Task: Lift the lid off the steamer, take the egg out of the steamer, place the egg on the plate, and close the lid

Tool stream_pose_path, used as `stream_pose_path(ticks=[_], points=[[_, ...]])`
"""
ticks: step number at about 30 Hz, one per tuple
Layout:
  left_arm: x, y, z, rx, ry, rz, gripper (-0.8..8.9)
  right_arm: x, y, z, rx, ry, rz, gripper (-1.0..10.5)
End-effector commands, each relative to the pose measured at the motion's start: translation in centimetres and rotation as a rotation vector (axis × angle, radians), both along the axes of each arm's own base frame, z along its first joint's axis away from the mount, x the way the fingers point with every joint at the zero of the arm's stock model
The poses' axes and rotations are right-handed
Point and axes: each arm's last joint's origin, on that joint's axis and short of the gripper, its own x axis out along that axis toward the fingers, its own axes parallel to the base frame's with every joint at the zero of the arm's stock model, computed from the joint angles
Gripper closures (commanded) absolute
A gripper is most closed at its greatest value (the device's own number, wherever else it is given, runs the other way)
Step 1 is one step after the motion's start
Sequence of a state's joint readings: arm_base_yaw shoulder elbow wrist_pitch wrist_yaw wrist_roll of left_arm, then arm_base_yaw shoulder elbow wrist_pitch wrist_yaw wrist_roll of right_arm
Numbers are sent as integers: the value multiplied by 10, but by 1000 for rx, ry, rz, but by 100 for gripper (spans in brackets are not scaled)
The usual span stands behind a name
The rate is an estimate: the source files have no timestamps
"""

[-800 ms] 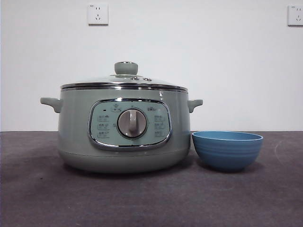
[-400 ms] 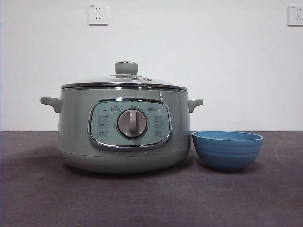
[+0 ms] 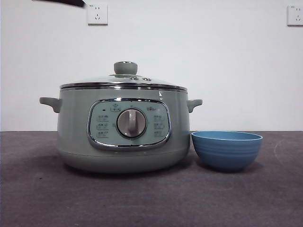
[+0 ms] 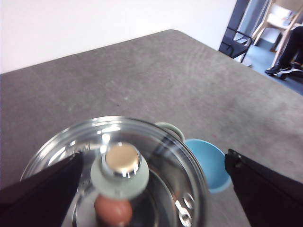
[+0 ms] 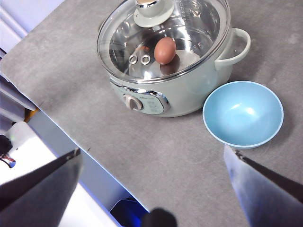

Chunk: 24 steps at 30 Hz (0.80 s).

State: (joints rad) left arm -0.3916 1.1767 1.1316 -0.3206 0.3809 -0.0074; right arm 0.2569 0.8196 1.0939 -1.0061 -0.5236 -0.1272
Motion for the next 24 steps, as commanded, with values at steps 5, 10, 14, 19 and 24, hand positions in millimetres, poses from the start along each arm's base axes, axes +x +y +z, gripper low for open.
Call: stream_pose_path(ticks=[5, 10, 14, 19, 24], points=[[36, -31, -26, 66, -50, 24, 311, 0, 0, 0, 2, -2, -1, 438], [52, -46, -47, 123, -45, 41, 311, 0, 0, 0, 1, -2, -1, 438], [59, -54, -62, 160, -22, 30, 311, 0, 0, 0, 1, -2, -1, 438], [65, -58, -73, 189, 5, 41, 311, 0, 0, 0, 1, -2, -1, 438], [71, -61, -88, 216, 56, 36, 311, 0, 0, 0, 1, -2, -2, 438]])
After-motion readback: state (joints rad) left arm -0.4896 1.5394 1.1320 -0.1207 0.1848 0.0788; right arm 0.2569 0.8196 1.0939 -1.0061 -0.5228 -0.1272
